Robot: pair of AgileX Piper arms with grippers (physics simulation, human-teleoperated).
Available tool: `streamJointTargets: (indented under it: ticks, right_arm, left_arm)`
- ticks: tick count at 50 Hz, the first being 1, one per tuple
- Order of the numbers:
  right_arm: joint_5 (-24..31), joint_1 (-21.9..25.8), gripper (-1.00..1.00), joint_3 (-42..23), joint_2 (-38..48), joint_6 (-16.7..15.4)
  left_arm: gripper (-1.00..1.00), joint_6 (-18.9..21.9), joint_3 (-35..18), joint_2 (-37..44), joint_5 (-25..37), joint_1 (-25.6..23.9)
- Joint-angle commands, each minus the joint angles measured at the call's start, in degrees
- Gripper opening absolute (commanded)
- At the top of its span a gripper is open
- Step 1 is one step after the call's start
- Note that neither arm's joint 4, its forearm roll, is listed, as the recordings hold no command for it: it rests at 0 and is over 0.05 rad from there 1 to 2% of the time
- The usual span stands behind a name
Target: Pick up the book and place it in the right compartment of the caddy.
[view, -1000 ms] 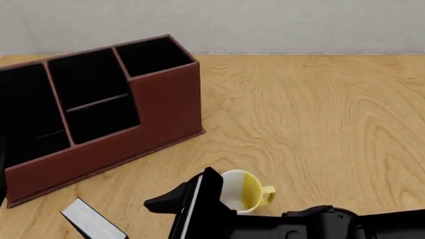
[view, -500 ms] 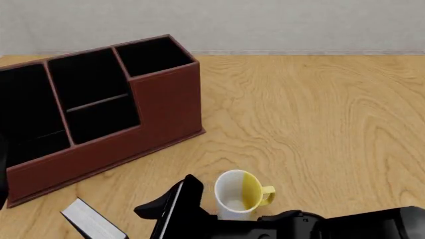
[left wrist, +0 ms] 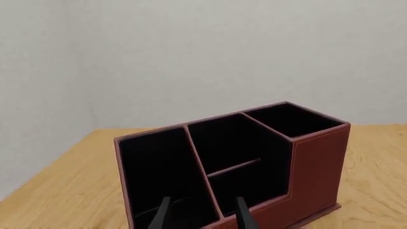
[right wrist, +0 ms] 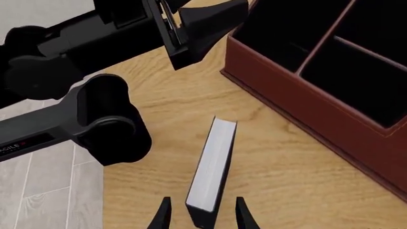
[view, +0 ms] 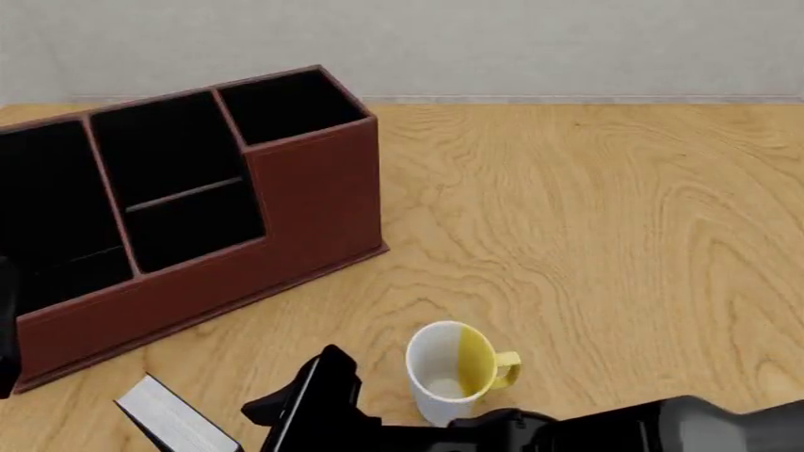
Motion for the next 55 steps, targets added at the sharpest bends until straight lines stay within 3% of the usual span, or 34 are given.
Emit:
streamJointTargets:
  ticks: [1,21,22,41,55]
  right_arm:
    - [-1.3,-0.5,1.00,-0.2,1.9,0.7]
    - [-1.9,-0.9,1.00,-0.5,3.0,0.4]
    - [-1.9,-1.0,-1.00,-0.5,3.0,0.3]
    - [-0.5,-2.1,-1.00,0.5,-0.5,-1.5]
    - [3.5,-2.3,-1.00,2.7,-8.3,-3.7]
  left_arm:
    - [1.00,0.1,0.5,0.0,-0.3,0.1]
    - [1.00,0.2,0.7,0.0,-0.3,-0.1]
    - [1.00,0.1,0.6,0.0,-0.2,-0.2]
    - [1.00,0.2,0.6,0.0,-0.3,-0.4]
    - [1.00,0.4,0.5,0.0,-0.4,-0.9]
